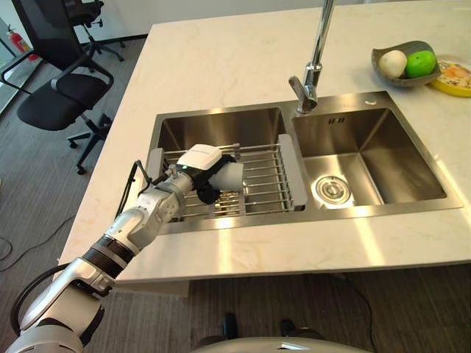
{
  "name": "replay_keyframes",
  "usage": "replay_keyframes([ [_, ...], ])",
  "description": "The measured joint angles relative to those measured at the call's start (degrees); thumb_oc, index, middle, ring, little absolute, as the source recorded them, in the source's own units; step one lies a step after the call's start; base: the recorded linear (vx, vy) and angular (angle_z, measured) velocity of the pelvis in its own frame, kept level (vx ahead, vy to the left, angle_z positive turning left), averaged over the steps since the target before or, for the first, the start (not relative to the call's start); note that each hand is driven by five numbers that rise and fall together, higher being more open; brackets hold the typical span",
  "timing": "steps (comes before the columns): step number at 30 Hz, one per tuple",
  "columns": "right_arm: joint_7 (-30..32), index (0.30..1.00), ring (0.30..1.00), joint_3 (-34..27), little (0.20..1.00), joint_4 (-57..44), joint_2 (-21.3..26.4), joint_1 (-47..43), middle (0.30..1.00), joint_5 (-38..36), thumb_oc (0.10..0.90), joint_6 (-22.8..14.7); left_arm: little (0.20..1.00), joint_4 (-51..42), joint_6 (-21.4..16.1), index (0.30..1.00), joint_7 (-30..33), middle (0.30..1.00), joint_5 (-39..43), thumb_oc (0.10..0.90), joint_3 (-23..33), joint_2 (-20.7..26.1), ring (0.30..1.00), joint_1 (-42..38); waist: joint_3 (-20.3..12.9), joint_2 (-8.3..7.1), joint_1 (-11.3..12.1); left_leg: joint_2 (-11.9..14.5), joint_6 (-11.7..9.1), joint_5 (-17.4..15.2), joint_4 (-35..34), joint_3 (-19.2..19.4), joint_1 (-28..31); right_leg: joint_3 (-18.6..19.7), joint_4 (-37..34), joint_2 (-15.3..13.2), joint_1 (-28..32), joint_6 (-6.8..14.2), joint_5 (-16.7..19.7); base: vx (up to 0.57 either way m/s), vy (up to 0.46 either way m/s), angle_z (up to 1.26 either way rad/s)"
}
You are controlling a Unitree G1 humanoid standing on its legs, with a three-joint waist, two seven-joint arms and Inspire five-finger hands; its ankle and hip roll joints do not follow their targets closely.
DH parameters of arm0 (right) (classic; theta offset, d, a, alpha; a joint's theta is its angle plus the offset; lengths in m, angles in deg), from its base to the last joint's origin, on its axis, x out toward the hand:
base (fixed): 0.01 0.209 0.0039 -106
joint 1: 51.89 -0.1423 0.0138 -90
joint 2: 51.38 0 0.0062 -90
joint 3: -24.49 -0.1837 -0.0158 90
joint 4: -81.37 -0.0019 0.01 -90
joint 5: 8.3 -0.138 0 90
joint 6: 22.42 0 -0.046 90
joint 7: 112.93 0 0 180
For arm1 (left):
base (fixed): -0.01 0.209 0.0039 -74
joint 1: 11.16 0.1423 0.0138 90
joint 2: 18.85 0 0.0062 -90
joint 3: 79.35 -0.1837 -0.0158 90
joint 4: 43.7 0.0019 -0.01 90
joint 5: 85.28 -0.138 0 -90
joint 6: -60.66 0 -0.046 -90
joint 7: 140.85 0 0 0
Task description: Place the dishes in the dishwasher.
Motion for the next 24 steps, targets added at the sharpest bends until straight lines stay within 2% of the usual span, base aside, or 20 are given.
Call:
replay_keyframes([
  [5, 0.09, 0.900, 0.900, 1.61, 0.900, -0.03, -0.41, 0.02, 0.900, -0.35, 0.800, -0.90, 0.300, -4.60, -2.85, 0.300, 3.58, 0.300, -0.04, 0.400, -0.38, 5.02, 0.300, 1.58, 0.47, -0.64, 0.41, 0.14, -0.18, 0.12, 0.01, -0.41, 0.18, -0.58, 0.01, 0.20, 0.47, -0.01, -0.02, -0.01, -0.077, 0.06],
  [8, 0.52, 0.900, 0.900, 1.60, 0.900, 0.27, -1.03, 0.06, 0.900, -0.36, 0.800, -1.15, 0.300, -8.84, -4.50, 0.300, 6.37, 0.300, 0.00, 0.400, 4.94, 5.39, 0.300, 7.12, 0.78, -1.10, 1.21, 0.35, -0.55, 0.36, 0.04, -1.48, 0.13, -1.86, 0.08, 0.75, 1.05, -0.06, -0.09, -0.05, -0.191, 0.14],
  [9, 0.74, 0.900, 0.900, 1.56, 0.900, -0.01, -1.31, -0.01, 0.900, -0.37, 0.800, -1.06, 0.300, -11.27, -4.94, 0.300, 6.95, 0.300, 0.29, 0.400, 9.83, 4.45, 0.300, 11.32, 0.92, -1.30, 1.45, 0.61, -0.86, 0.56, 0.04, -2.03, 0.04, -2.59, 0.07, 1.24, 1.01, -0.08, -0.08, -0.03, -0.208, 0.24],
  [10, 1.20, 0.900, 0.900, 1.52, 0.900, 0.09, -2.13, 0.10, 0.900, -0.38, 0.800, -1.21, 0.300, -17.01, -5.52, 0.300, 9.09, 0.300, 2.57, 0.400, 19.25, 1.07, 0.300, 20.03, 1.37, -1.93, 1.73, 0.92, -1.55, 1.01, 0.04, -2.59, -0.07, -3.42, 0.05, 1.62, 1.17, -0.19, -0.11, -0.04, -0.247, 0.38],
  [12, 1.34, 0.900, 0.900, 1.52, 0.900, 0.22, -3.33, 0.95, 0.900, -1.31, 0.800, -1.19, 0.300, -21.76, -5.74, 0.300, 11.15, 0.300, 7.26, 0.400, 26.85, -2.03, 0.300, 27.00, 1.65, -2.44, 3.97, 1.29, -2.19, 1.42, 0.12, -4.80, -0.16, -5.39, 0.11, 2.70, 2.18, -0.99, -0.66, -0.10, -0.242, 0.52],
  [13, 1.44, 0.900, 0.900, 1.63, 0.900, 0.43, -3.56, 1.25, 0.900, -1.41, 0.800, -1.17, 0.300, -24.39, -6.02, 0.300, 12.15, 0.300, 10.10, 0.400, 31.64, -5.23, 0.300, 30.67, 1.74, -2.33, 5.20, 1.41, -2.54, 1.64, 0.51, -5.47, -0.58, -6.20, 0.46, 3.14, 2.05, -1.38, -1.12, -0.15, -0.152, 0.66],
  [14, 1.60, 0.900, 0.900, 1.69, 0.900, 1.44, -3.64, 1.66, 0.900, -1.38, 0.800, -1.53, 0.300, -25.55, -6.27, 0.300, 14.18, 0.300, 12.29, 0.400, 34.42, -7.89, 0.300, 32.26, 2.03, -1.95, 6.29, 1.39, -3.56, 2.36, 0.60, -7.65, -1.42, -7.99, 0.47, 3.51, 2.25, -1.81, -1.32, -0.19, -0.121, 0.85],
  [15, 1.63, 0.900, 0.900, 1.73, 0.900, 1.82, -3.55, 1.92, 0.900, -1.37, 0.800, -1.61, 0.300, -25.54, -6.11, 0.300, 16.08, 0.300, 13.61, 0.400, 35.13, -8.29, 0.300, 31.75, 2.43, -1.68, 7.24, 1.43, -4.31, 3.11, 0.50, -9.32, -2.09, -9.84, 0.59, 3.96, 2.46, -2.43, -1.34, -0.16, -0.076, 1.46],
  [16, 1.90, 0.900, 0.900, 2.08, 0.900, 2.19, -3.17, 2.12, 0.900, -0.16, 0.800, -1.78, 0.300, -25.35, -5.94, 0.300, 18.62, 0.300, 15.44, 0.400, 36.26, -8.37, 0.300, 30.12, 3.33, -0.70, 8.59, 1.26, -5.76, 5.24, 0.59, -12.73, -4.10, -13.61, 1.22, 4.71, 2.17, -3.22, -1.42, -0.16, -0.057, 1.75],
  [17, 2.01, 0.900, 0.900, 2.25, 0.900, 2.11, -2.84, 2.14, 0.900, 0.41, 0.800, -2.03, 0.300, -25.26, -5.89, 0.300, 20.56, 0.300, 16.67, 0.400, 37.07, -8.55, 0.300, 28.53, 4.15, -0.68, 8.71, 1.15, -7.41, 7.67, 0.25, -14.19, -5.73, -16.17, 1.82, 4.05, 1.24, -4.69, -1.57, -0.17, -0.046, 1.77],
  [18, 2.20, 0.900, 0.900, 3.06, 0.900, 1.47, -2.23, 1.99, 0.900, 0.52, 0.800, -2.15, 0.300, -25.13, -5.91, 0.300, 22.40, 0.300, 17.46, 0.400, 38.72, -8.59, 0.300, 28.37, 4.57, -1.25, 9.49, 0.85, -7.54, 9.07, 0.52, -13.26, -6.65, -17.59, 1.39, 3.82, 1.12, -6.24, -0.84, -0.21, -0.064, 1.07],
  [19, 2.41, 0.900, 0.900, 3.28, 0.900, 0.47, -1.06, 1.78, 0.900, 1.13, 0.800, -2.67, 0.300, -24.75, -5.84, 0.300, 24.23, 0.300, 18.40, 0.400, 40.26, -8.46, 0.300, 28.15, 4.87, -2.07, 11.13, 1.54, -5.02, 5.70, 1.98, -8.76, -7.00, -18.69, 1.85, 3.12, 0.59, -7.04, -0.35, -0.26, -0.010, 0.93],
  [20, 2.66, 0.900, 0.900, 2.93, 0.900, -0.35, -0.27, 1.63, 0.900, 2.37, 0.800, -3.50, 0.300, -24.06, -6.06, 0.300, 25.25, 0.300, 19.65, 0.400, 40.46, -8.45, 0.300, 26.42, 5.31, -3.89, 10.62, 1.51, -5.20, 2.59, 4.95, -2.90, -7.63, -21.74, 1.92, 1.00, 0.64, -7.08, -0.27, -0.21, 0.038, 1.05],
  [21, 2.83, 0.900, 0.900, 1.90, 0.900, -0.97, 0.18, 1.36, 0.900, 2.53, 0.800, -3.45, 0.300, -24.09, -6.94, 0.300, 25.43, 0.300, 20.71, 0.400, 40.53, -8.30, 0.300, 25.40, 5.46, -5.31, 9.57, 2.13, -6.42, 1.78, 7.05, 0.28, -8.11, -24.48, 2.19, -0.74, 0.52, -7.06, -0.25, -0.24, 0.104, 1.34],
  [23, 3.30, 0.900, 0.900, 0.31, 0.900, -1.06, 0.50, 0.50, 0.900, 2.64, 0.800, -3.39, 0.300, -24.44, -9.69, 0.300, 25.80, 0.300, 23.10, 0.400, 40.91, -8.36, 0.300, 24.88, 5.68, -6.70, 9.10, 4.79, -7.67, 0.94, 10.96, 1.13, -7.76, -27.39, 2.27, -2.29, 0.42, -6.54, 0.08, -0.19, 0.143, 0.92],
  [24, 3.35, 0.900, 0.900, -0.59, 0.900, -1.20, 1.20, 0.03, 0.900, 2.88, 0.800, -3.21, 0.300, -24.56, -11.23, 0.300, 25.91, 0.300, 25.05, 0.400, 41.03, -8.48, 0.300, 24.41, 5.42, -6.62, 8.91, 8.02, -8.99, 0.03, 13.01, 1.13, -6.73, -29.50, 2.18, -2.45, 0.44, -6.02, 0.40, -0.17, 0.185, 0.86],
])
